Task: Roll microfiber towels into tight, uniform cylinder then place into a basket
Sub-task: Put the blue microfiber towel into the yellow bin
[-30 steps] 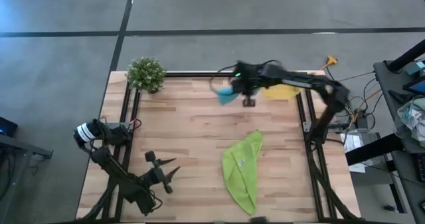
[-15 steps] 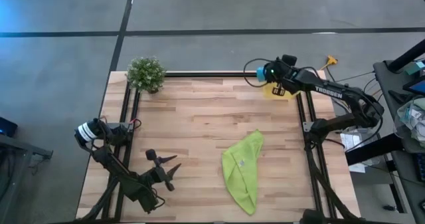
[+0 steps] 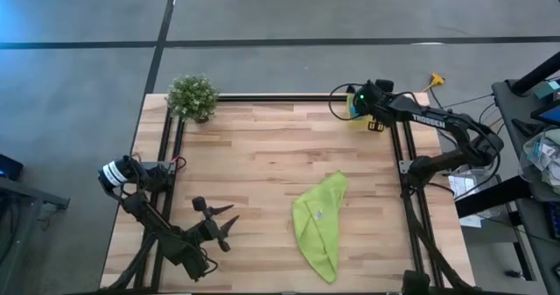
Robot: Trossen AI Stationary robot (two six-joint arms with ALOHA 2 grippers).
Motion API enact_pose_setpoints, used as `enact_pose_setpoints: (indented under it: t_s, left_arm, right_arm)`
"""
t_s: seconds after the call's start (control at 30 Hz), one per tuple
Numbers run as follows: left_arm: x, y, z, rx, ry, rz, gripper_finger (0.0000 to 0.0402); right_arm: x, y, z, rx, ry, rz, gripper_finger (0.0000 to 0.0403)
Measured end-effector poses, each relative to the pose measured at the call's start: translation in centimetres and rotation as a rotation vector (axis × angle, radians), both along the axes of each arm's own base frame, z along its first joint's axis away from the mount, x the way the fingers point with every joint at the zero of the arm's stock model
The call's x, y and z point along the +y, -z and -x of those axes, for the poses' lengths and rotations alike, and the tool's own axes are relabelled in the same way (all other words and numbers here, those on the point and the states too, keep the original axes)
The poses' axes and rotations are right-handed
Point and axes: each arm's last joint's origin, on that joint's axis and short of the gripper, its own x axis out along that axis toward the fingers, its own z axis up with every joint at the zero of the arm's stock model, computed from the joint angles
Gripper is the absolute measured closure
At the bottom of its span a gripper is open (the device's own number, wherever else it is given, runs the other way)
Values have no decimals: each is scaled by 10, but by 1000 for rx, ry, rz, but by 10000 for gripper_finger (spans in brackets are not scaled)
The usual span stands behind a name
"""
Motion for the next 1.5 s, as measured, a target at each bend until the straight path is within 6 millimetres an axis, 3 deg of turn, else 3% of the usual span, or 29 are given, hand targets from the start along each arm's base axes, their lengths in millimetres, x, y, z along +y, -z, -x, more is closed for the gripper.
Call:
enact_pose_setpoints:
  t_s: [0.3, 0.5, 0.73, 1.13, 1.5]
  left_arm:
    - [0, 0, 0, -2, -1, 4, 237]
    - [-1, 0, 0, -2, -1, 9, 237]
    - [-2, -3, -1, 1, 1, 7, 237]
    - [-5, -5, -3, 23, 7, -4, 237]
    - [-4, -13, -2, 26, 13, 6, 237]
  right_arm:
    - [2, 10, 3, -134, -116, -195, 390]
    - [15, 25, 14, 11, -172, -338, 382]
    - [17, 29, 18, 51, -152, -333, 377]
    - [23, 30, 4, -419, -103, -559, 377]
    - [53, 28, -28, -512, -180, -639, 376]
